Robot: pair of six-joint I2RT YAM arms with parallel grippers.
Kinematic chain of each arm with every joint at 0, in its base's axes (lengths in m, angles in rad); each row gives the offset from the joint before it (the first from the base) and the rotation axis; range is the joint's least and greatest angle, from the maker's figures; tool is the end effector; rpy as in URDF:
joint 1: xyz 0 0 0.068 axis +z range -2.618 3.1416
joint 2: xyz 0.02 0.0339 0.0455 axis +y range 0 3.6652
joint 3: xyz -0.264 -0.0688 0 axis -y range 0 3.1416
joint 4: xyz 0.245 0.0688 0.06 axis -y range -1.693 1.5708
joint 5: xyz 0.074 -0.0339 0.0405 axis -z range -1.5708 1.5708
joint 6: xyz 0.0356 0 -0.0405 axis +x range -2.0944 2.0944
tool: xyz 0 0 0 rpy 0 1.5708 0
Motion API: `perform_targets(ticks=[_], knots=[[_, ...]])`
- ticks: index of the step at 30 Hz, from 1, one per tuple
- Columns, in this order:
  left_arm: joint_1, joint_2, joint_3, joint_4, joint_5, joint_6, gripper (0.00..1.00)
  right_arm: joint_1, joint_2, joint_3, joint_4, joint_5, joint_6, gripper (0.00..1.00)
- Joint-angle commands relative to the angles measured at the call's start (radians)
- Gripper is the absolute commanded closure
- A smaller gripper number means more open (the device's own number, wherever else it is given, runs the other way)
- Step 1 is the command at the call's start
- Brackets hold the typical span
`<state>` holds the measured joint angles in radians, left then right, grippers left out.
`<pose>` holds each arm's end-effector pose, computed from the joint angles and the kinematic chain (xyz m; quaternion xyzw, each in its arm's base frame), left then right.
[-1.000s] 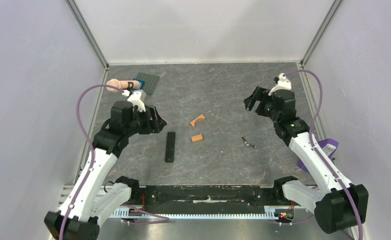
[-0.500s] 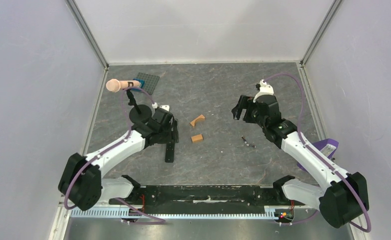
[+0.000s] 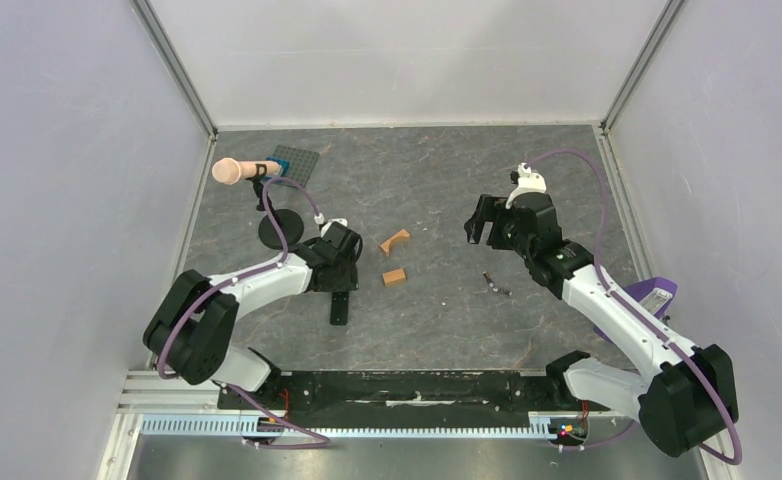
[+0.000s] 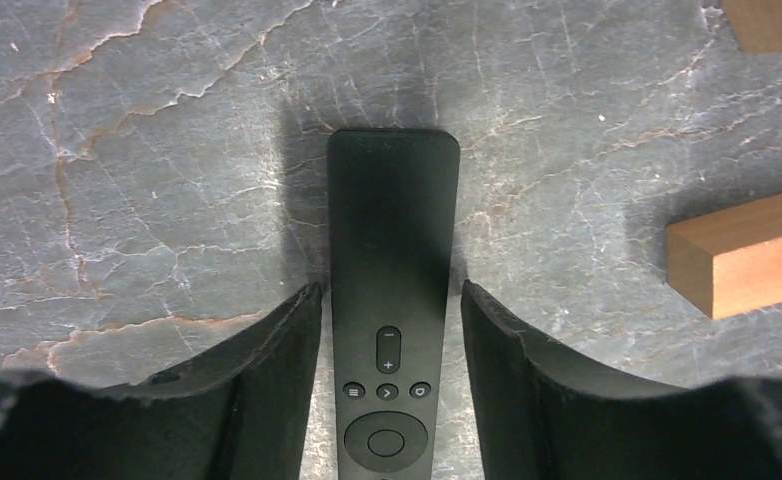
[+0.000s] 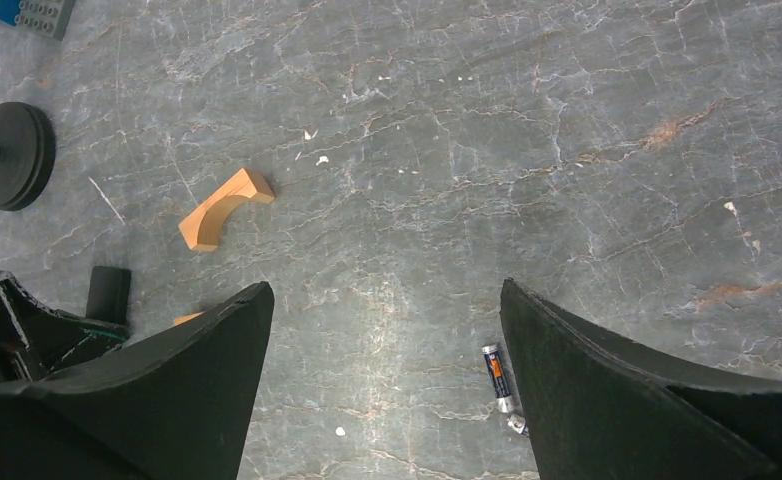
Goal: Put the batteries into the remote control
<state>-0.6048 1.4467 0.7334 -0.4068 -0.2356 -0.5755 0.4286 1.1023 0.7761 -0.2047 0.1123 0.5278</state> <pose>0.2179 -0.1405 0.1628 -0.0121 0.9682 -0.0283 0.2481 0.2258 0.0988 0.2720 0.0708 0.8640 0.1850 0.4628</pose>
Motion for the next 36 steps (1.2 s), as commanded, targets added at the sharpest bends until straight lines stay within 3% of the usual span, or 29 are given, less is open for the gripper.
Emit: perform_targets(ticks=[1,6,7,12,14,22,27,31,36], knots=[[-0.005,0.031,0.009,0.038,-0.057,-0.04,0.42,0.004,-0.026,-0.007,0.021,0.015,-0.005,0.13],[-0.005,0.076,0.021,0.031,-0.038,-0.046,0.43,0.004,-0.038,-0.012,0.021,0.011,-0.002,0.13],[-0.004,0.079,0.023,0.031,-0.039,-0.047,0.47,0.004,-0.039,-0.012,0.02,0.011,-0.002,0.13],[-0.006,0.047,0.063,0.001,-0.027,-0.022,0.89,0.005,-0.047,-0.011,0.017,-0.007,-0.016,0.13],[-0.006,0.008,0.086,-0.004,-0.005,0.004,0.98,0.006,-0.046,-0.008,0.017,-0.031,-0.032,0.14],[-0.013,-0.234,0.221,0.065,0.217,0.084,0.98,0.021,-0.05,0.008,0.09,-0.267,-0.072,0.14],[-0.013,-0.301,0.335,0.175,0.489,0.111,0.98,0.038,-0.07,0.055,0.219,-0.544,-0.029,0.12],[-0.014,-0.3,0.417,0.289,0.788,0.107,0.98,0.06,-0.112,0.104,0.383,-0.812,0.052,0.09],[-0.013,-0.287,0.47,0.472,1.015,0.026,0.98,0.067,-0.203,0.095,0.53,-0.89,0.099,0.02]])
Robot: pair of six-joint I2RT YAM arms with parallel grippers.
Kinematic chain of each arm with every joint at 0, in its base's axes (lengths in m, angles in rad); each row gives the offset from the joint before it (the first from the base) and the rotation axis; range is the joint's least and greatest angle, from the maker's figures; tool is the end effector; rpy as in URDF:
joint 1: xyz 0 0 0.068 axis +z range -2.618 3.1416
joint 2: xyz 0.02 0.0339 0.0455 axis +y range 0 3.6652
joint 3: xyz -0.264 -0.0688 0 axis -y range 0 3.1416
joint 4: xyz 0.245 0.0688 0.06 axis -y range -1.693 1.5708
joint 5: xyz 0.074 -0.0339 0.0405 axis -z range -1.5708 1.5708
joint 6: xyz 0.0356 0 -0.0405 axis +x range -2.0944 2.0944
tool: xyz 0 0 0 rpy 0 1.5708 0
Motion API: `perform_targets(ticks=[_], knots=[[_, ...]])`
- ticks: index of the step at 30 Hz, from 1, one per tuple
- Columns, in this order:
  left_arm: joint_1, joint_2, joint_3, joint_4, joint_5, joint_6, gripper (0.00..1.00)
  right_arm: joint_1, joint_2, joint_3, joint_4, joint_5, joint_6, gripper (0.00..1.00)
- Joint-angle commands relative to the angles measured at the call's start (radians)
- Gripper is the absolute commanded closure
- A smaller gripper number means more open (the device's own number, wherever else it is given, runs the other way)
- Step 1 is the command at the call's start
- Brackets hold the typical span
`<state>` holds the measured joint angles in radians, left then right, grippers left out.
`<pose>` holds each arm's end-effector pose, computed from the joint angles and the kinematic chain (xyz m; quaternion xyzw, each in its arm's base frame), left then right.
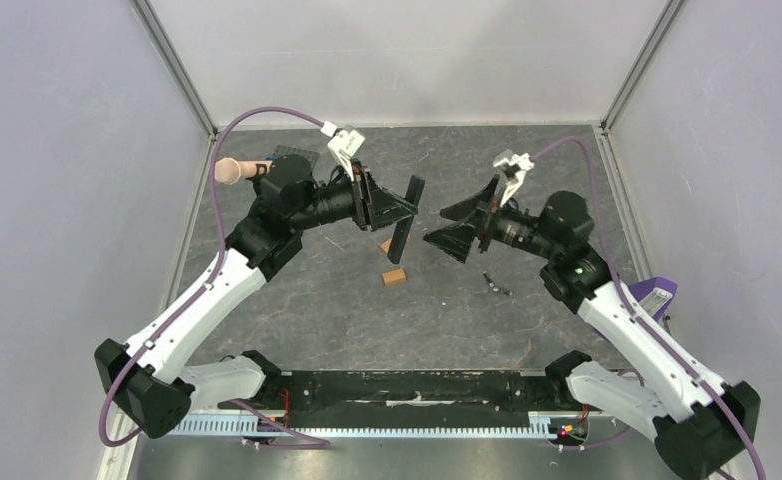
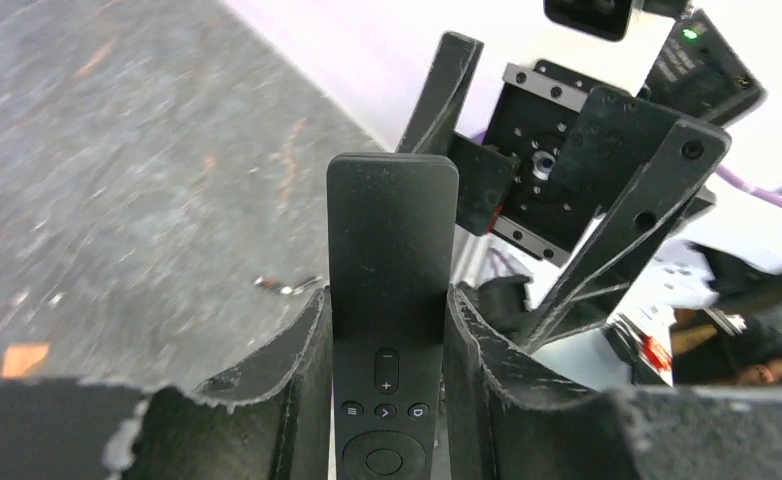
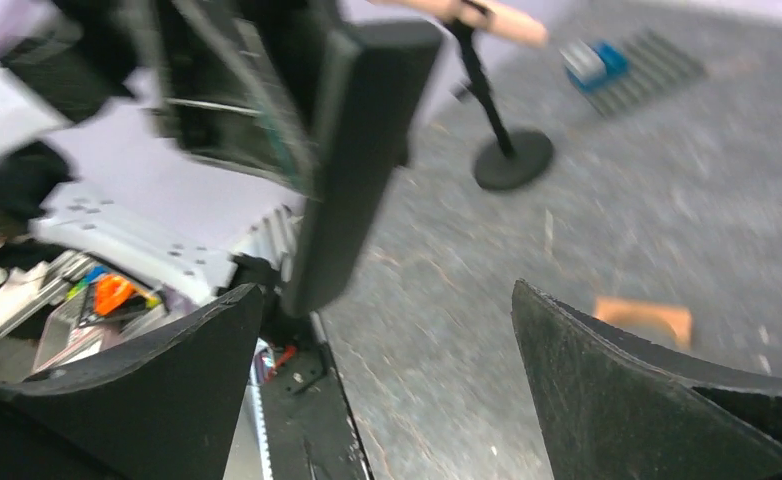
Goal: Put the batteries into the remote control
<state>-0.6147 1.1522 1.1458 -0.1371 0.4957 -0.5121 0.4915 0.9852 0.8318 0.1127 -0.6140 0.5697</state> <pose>0.2045 -0.1651 0.3981 0.1980 0.7237 -0.4957 0.4375 0.1917 0.1259 0.3512 -0.1823 0.6953 0.5221 0.4591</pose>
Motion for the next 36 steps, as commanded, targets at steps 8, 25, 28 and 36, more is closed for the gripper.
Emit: perform_targets(ticks=[8,25,28,36], knots=[[-0.003,0.061,0.066,0.605,0.457,-0.322,0.98,0.015,-0.116,0.0,0.421,-0.23,0.194,0.02],[-0.004,0.096,0.04,0.948,0.469,-0.522,0.98,0.144,-0.049,0.067,0.373,-0.083,0.18,0.02],[-0.003,0.091,0.043,0.899,0.454,-0.496,0.98,0.175,-0.04,0.077,0.352,-0.03,0.153,0.02],[-0.004,0.056,0.02,0.8,0.392,-0.418,0.98,0.23,0.005,0.122,0.299,0.08,0.137,0.1]])
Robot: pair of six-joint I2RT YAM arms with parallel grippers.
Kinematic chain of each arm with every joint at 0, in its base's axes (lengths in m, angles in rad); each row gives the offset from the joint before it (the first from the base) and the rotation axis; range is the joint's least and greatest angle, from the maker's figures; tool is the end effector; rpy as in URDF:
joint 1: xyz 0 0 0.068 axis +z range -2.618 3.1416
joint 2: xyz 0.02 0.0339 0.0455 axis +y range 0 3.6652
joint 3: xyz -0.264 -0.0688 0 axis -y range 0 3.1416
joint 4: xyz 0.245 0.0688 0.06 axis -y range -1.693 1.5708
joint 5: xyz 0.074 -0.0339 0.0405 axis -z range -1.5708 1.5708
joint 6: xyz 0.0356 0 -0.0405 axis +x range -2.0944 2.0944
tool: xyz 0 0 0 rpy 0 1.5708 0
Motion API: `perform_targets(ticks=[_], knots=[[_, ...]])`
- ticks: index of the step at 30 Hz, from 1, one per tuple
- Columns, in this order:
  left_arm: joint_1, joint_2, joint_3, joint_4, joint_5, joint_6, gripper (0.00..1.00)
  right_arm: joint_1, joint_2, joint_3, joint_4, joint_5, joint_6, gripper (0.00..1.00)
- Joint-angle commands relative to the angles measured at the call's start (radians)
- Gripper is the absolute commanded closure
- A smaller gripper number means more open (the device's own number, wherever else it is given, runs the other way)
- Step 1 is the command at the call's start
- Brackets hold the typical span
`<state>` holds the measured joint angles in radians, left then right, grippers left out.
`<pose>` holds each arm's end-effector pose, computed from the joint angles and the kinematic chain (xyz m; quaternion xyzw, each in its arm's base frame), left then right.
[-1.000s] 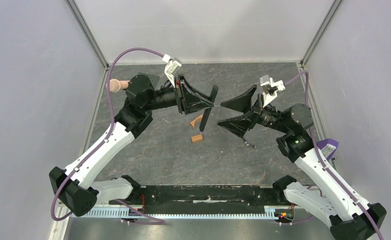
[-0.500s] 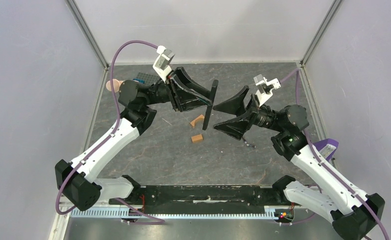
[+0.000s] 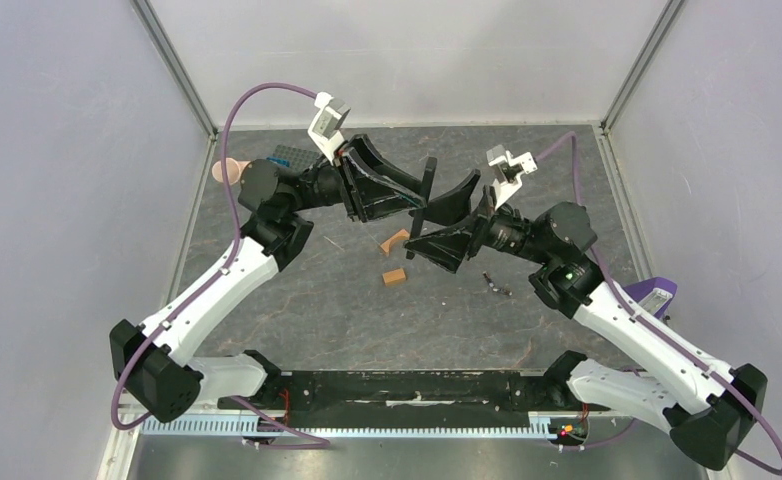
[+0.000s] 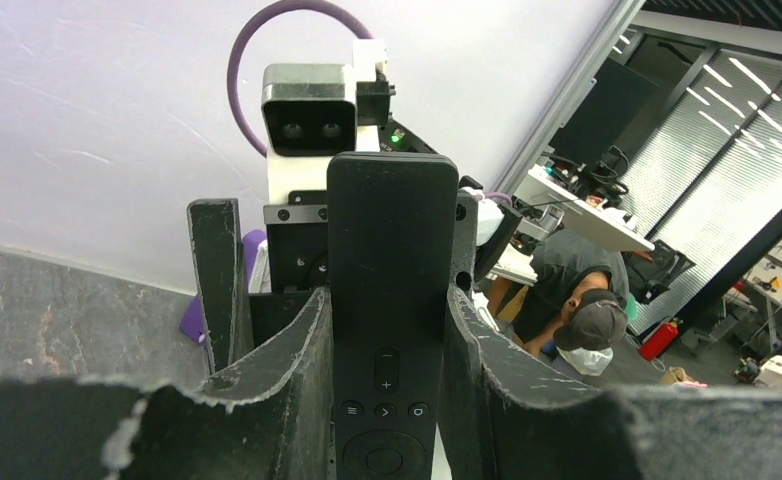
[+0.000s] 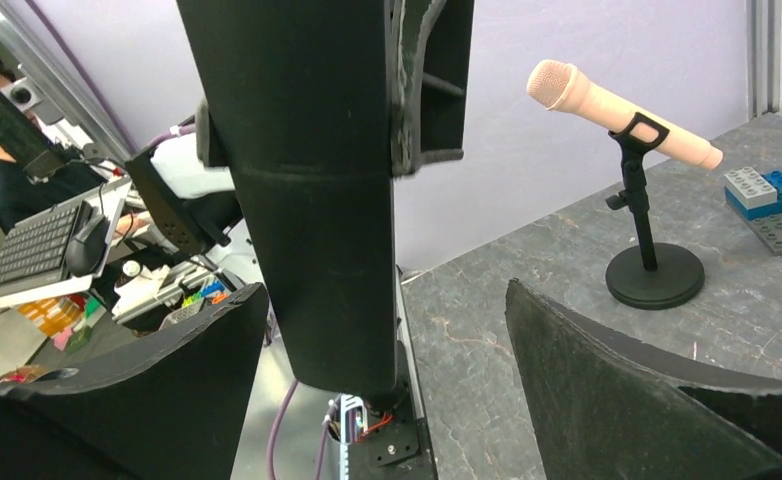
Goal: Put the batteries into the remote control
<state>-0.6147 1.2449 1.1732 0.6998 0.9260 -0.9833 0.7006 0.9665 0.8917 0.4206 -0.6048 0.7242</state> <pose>0.1971 -0.1740 0.4620 0.3167 0.4723 -0.7127 0.4106 0.1520 0.1547 0.4073 -0.2372 0.5517 0.6401 0.4792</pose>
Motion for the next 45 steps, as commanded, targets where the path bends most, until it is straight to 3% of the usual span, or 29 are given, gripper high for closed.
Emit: perform_targets(ticks=[1,5,11,17,22,30,32,37,45], knots=[[-0.004,-0.039,-0.008,-0.042,-0.04,0.059,0.98,0.025,0.032,0.07,-0.021,0.073,-0.02,0.11],[-0.004,-0.063,0.001,-0.157,-0.042,0.139,0.98,0.027,-0.005,0.085,-0.086,0.144,-0.095,0.02],[-0.002,-0.112,0.068,-0.512,-0.007,0.382,0.98,0.026,-0.058,0.155,-0.213,0.136,-0.275,0.02],[-0.002,-0.115,0.2,-0.975,0.121,0.654,0.98,0.026,-0.13,0.152,-0.369,0.018,-0.718,0.02],[-0.002,-0.101,0.258,-1.223,0.197,0.806,0.98,0.026,-0.168,0.077,-0.364,-0.14,-1.051,0.02],[-0.003,-0.093,0.273,-1.332,0.229,0.866,0.98,0.027,-0.057,0.148,-0.353,-0.26,-1.188,0.02],[-0.003,-0.091,0.273,-1.351,0.231,0.873,0.98,0.027,-0.025,0.176,-0.365,-0.278,-1.186,0.05],[-0.003,-0.088,0.272,-1.398,0.231,0.894,0.98,0.026,0.034,0.261,-0.448,-0.384,-1.216,0.26],[-0.004,-0.067,0.287,-1.432,0.235,0.89,0.98,0.027,0.059,0.341,-0.618,-0.496,-1.333,0.31]])
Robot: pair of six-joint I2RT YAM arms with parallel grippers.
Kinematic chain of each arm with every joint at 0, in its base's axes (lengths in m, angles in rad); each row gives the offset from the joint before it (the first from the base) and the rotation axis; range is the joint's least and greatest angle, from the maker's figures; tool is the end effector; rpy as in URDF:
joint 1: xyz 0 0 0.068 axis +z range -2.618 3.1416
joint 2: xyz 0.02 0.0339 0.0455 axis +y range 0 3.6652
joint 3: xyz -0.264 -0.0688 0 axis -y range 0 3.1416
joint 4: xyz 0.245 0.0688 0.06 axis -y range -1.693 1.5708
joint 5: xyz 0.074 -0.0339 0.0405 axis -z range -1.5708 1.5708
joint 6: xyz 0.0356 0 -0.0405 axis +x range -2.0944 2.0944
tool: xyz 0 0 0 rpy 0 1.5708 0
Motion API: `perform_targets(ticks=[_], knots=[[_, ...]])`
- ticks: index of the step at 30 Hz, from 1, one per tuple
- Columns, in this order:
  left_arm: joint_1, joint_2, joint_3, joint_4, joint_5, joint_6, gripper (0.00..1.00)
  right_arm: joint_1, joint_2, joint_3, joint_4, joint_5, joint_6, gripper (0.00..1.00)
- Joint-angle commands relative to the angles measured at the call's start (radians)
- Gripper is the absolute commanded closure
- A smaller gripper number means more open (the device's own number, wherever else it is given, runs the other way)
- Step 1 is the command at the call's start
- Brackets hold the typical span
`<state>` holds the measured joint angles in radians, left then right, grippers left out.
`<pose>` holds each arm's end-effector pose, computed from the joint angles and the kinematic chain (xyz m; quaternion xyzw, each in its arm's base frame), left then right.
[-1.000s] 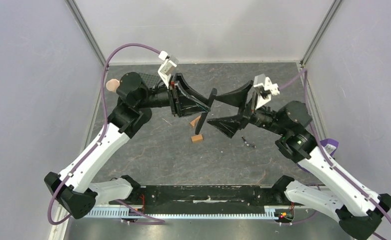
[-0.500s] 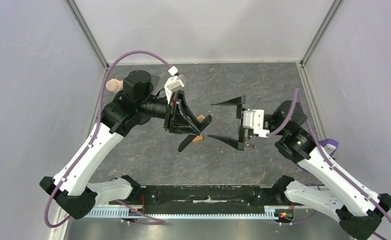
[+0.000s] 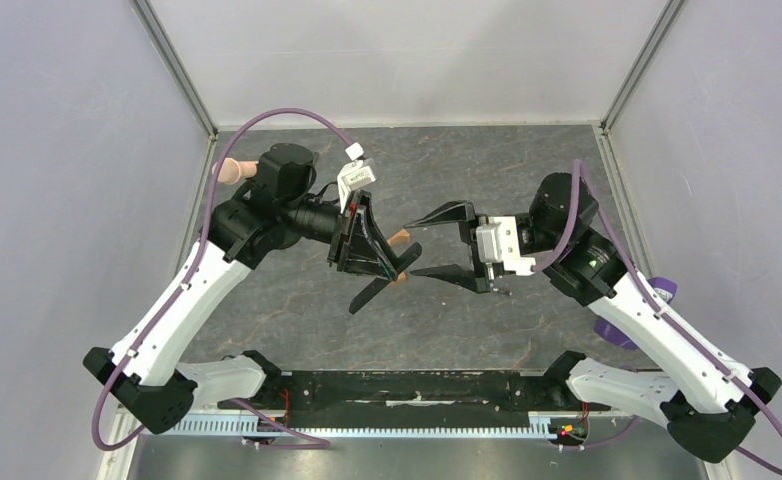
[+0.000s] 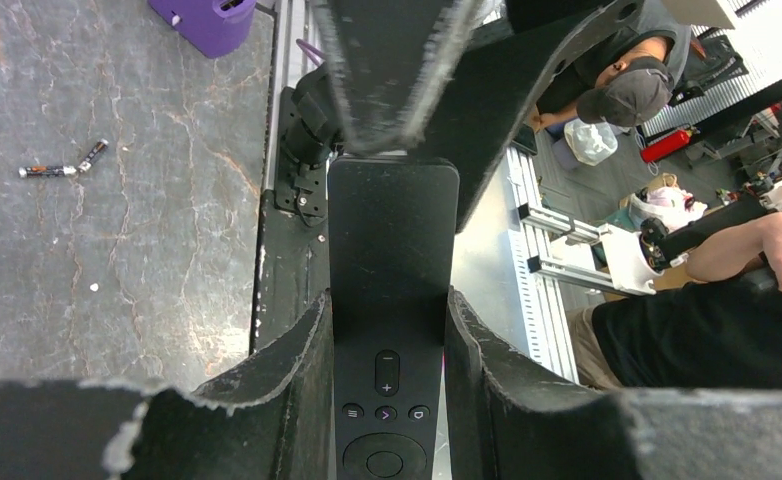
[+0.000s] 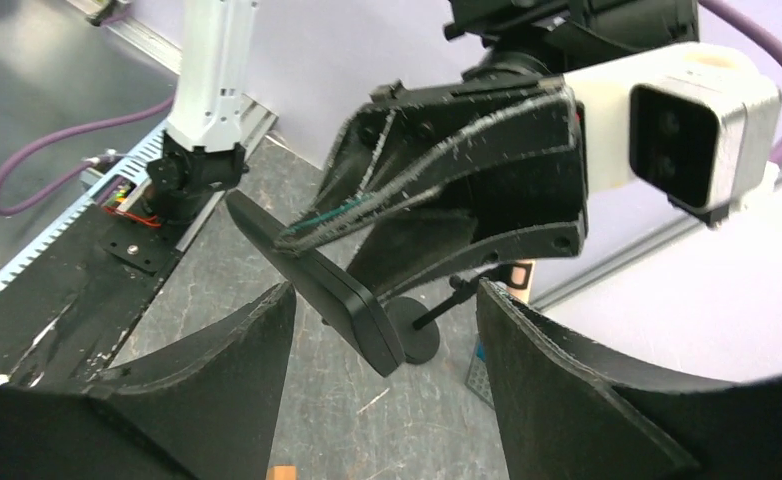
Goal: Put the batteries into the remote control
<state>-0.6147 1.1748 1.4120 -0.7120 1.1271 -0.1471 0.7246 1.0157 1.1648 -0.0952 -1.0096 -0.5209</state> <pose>0.1625 -0.1541 0.4321 0.4379 0.6375 -0.5870 0.2393 0.1351 0.1598 0.4386 -0.6363 0.2842 0.3955 0.5982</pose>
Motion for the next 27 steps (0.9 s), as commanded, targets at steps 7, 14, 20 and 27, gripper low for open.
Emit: perform_targets(ticks=[7,14,20,27], knots=[[-0.004,-0.011,0.05,-0.02,0.039,0.069,0.98,0.002,0.072,0.146,-0.305,-0.124,-0.23,0.46],[-0.004,-0.013,0.049,-0.02,0.028,0.073,0.98,0.003,0.117,0.207,-0.376,-0.146,-0.261,0.63],[-0.003,-0.008,0.056,-0.019,0.032,0.066,0.98,0.002,0.12,0.202,-0.373,-0.149,-0.277,0.67],[-0.003,-0.004,0.056,-0.02,0.033,0.063,0.84,0.004,0.126,0.194,-0.373,-0.149,-0.292,0.95]])
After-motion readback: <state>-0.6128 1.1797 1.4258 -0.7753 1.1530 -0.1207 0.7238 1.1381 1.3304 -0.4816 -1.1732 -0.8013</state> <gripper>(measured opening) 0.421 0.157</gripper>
